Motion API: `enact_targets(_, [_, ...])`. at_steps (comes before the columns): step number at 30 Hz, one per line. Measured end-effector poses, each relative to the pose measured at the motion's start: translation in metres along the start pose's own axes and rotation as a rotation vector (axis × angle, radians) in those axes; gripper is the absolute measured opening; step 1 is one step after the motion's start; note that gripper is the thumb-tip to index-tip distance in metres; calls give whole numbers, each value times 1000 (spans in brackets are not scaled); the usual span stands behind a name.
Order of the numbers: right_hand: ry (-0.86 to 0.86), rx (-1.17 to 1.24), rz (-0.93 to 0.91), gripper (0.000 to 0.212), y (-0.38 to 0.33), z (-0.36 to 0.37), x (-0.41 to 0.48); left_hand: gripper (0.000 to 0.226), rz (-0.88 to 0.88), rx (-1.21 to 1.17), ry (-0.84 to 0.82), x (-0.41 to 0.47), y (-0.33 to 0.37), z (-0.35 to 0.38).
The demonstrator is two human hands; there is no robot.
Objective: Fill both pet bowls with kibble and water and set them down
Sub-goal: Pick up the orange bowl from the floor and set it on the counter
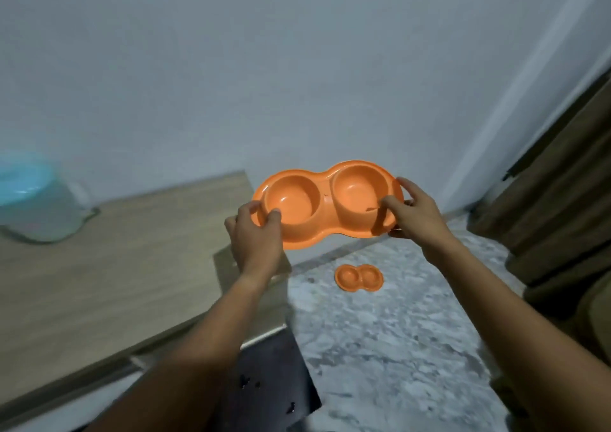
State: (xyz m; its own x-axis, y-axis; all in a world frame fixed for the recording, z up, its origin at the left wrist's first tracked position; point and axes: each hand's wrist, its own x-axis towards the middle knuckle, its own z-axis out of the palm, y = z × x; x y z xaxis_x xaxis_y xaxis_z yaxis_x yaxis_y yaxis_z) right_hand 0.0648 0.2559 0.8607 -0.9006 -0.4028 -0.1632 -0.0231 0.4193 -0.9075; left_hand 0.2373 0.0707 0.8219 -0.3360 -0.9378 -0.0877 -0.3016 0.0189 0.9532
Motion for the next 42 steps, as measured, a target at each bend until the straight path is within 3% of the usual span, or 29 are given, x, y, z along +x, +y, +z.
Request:
enact_targets(5, [-181, 44, -83, 68, -68, 88, -62, 41, 29, 66, 94, 20, 10, -145])
enact_targets(14, [-610, 5, -119, 74, -104, 340, -190, 41, -138, 139, 393, 24, -75, -431])
enact_targets(18, [-667, -28, -115, 75, -109, 453, -233, 45, -186, 168, 397, 52, -131, -530])
enact_targets(22, [-602, -70, -38, 81, -107, 561, -260, 46, -260, 222, 344, 100, -191, -607])
enact_targets(24, [-554, -97, 5, 83, -103, 609, -267, 46, -286, 268, 302, 126, -216, -637])
enact_targets(29, [-373, -189, 65, 61, -100, 665, -281, 48, -285, 302, 183, 172, -248, -661])
enact_targets(34, [-261, -295, -1, 61, -93, 676, -287, 49, -267, 252, 172, 176, -260, -658])
enact_targets(42, [-260, -358, -104, 62, -82, 662, -312, 47, -198, 336, 139, 154, -260, -665])
